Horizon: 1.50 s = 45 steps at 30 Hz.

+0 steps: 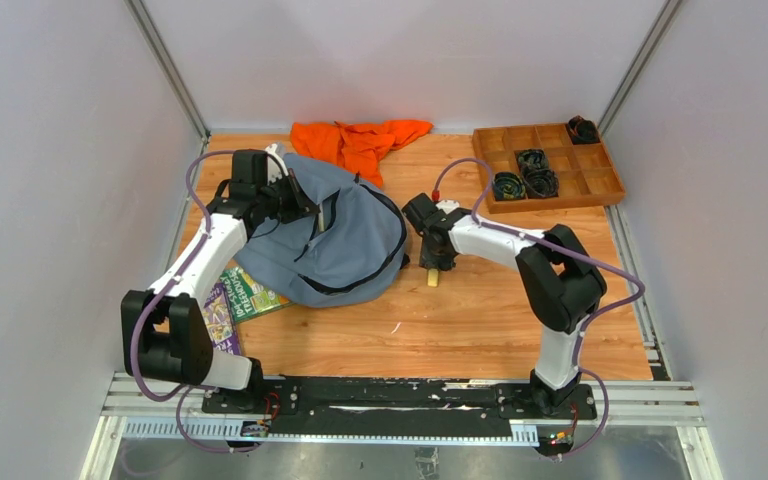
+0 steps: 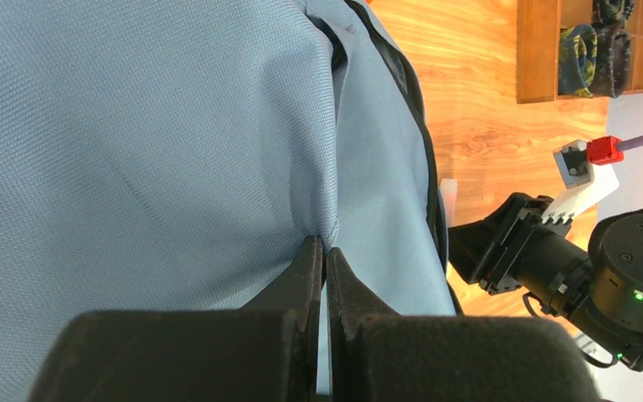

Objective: Pack the student bag
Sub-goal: Pick up the stationery from the center of the board, then place the stationery in the student bag.

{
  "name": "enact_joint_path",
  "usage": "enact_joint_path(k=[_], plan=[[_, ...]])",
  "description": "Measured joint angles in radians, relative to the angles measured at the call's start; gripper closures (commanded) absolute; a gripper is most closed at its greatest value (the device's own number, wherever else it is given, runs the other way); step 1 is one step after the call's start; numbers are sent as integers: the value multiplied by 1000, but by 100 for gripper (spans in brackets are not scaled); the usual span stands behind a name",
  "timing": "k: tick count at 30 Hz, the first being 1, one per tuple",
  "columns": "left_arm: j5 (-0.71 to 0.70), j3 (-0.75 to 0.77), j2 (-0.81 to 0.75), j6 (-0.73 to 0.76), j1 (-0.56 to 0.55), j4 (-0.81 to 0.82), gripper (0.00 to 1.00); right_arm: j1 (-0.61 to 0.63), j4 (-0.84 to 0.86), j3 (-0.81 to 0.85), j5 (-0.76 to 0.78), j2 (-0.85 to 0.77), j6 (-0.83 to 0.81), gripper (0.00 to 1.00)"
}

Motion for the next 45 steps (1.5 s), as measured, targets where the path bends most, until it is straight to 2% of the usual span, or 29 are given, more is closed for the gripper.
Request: enact_joint_path(k=[3, 6, 14, 21, 27, 31, 45], plan=[[6, 0, 2, -3, 0, 4, 100, 0, -7, -5, -1, -6, -20, 93], [13, 0, 2, -6, 0, 10, 100, 0, -18, -10, -8, -19, -30, 100], [17, 0, 1, -6, 0, 13, 100, 0, -31, 34, -76, -153, -84, 100], [18, 0, -2, -6, 0, 13, 100, 26, 77, 159, -311, -157, -163, 99], [23, -1, -4, -6, 0, 14, 100, 92, 152, 326, -563, -5, -209, 98], [23, -1, -16, -6, 0, 13, 100, 121, 164, 412, -663, 104, -219, 98], [22, -3, -48, 0, 6, 3, 100, 126, 149, 719, -694, 330, -152, 98]])
